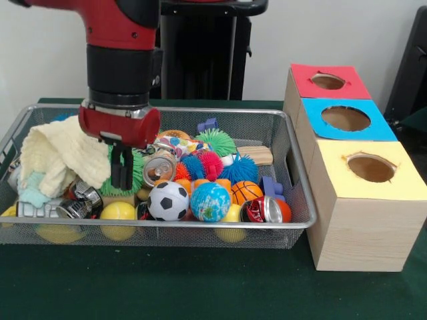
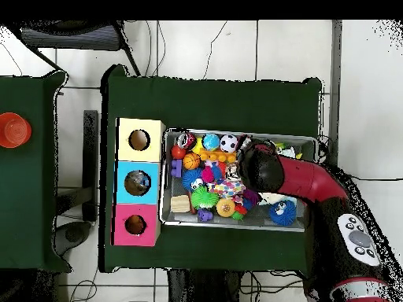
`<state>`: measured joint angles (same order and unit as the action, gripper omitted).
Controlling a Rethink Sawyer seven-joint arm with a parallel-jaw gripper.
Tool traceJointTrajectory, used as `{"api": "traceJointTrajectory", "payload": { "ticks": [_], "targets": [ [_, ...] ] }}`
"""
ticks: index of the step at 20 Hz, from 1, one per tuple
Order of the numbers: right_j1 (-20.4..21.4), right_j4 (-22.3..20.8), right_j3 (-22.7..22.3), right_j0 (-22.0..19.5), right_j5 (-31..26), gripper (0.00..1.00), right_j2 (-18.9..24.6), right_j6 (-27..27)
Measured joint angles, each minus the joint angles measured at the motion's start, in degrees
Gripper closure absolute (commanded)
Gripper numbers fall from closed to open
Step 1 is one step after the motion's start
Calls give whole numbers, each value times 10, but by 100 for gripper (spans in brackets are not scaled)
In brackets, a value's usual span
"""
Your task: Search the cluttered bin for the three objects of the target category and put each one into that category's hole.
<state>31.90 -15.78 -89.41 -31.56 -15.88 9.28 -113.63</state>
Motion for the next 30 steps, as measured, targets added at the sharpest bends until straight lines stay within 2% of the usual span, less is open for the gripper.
{"api": "traceJointTrajectory", "payload": {
  "ticks": [7, 15, 23, 30],
  "targets": [
    [-58, -24, 0, -21, 41, 100, 7, 0],
    [-59, -30, 0, -14, 50, 100, 3, 0],
    [-49, -29, -8, 19, 3, 100, -10, 0],
    [-22, -18, -52, 30, -59, 100, -18, 0]
  ]
}}
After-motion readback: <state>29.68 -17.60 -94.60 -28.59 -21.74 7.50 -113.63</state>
